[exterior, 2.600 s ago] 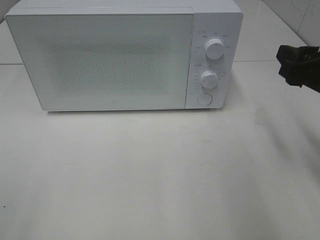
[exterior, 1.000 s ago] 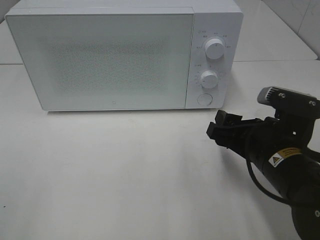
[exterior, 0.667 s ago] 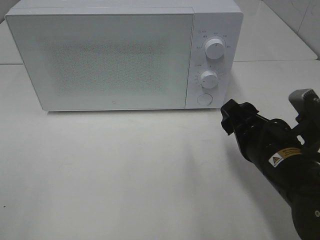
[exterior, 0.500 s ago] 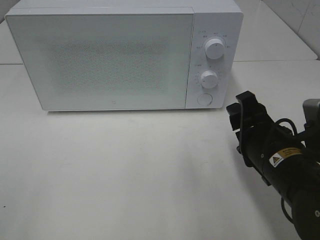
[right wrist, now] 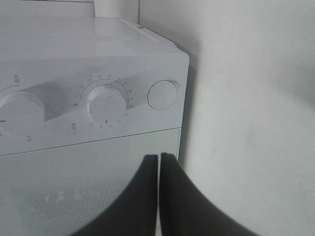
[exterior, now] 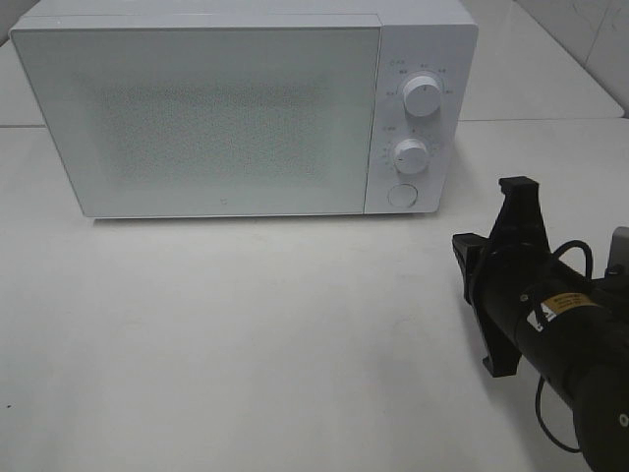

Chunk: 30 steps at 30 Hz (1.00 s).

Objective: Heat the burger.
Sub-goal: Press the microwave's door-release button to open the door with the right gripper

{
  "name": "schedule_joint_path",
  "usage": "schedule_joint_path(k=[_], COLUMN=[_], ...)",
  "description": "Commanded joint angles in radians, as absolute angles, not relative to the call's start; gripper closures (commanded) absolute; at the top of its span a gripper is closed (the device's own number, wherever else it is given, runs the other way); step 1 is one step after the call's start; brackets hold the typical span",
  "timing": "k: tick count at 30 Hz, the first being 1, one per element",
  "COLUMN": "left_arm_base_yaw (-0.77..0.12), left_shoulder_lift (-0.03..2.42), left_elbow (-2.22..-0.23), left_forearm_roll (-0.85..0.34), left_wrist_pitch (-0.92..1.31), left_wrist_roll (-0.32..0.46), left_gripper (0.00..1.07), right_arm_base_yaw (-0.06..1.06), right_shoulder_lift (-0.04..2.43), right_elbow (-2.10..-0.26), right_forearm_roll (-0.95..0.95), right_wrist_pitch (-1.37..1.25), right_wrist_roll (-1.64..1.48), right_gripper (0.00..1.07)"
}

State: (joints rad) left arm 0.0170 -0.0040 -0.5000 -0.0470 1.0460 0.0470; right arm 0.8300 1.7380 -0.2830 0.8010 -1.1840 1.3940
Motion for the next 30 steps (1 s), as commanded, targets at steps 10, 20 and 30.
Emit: schedule_joint_path(k=[10,20,30], left_arm_base_yaw=[0.017,0.017,0.017], left_shoulder_lift=[-0.030,-0.030,-0.030], left_elbow=[-0.497,-0.497,-0.497], left_forearm_roll=[-0.053,-0.053,-0.053], left_wrist_pitch=[1.037,1.037,1.037], left_wrist_roll=[0.046,0.046,0.046], left_gripper=[0.09,0.09,0.09], right_arm_base_yaw=[0.809,0.734,0.683], right_shoulder_lift=[1.751,1.878,1.956], right_elbow=[-0.342,-0.435,-0.525], right_forearm_roll=[0.827,0.710,0.645], right_wrist_pitch=[-1.139,-1.121,-1.080], right_wrist_roll=[1.364,1.462,1.472], right_gripper=[1.07,1.07,1.07])
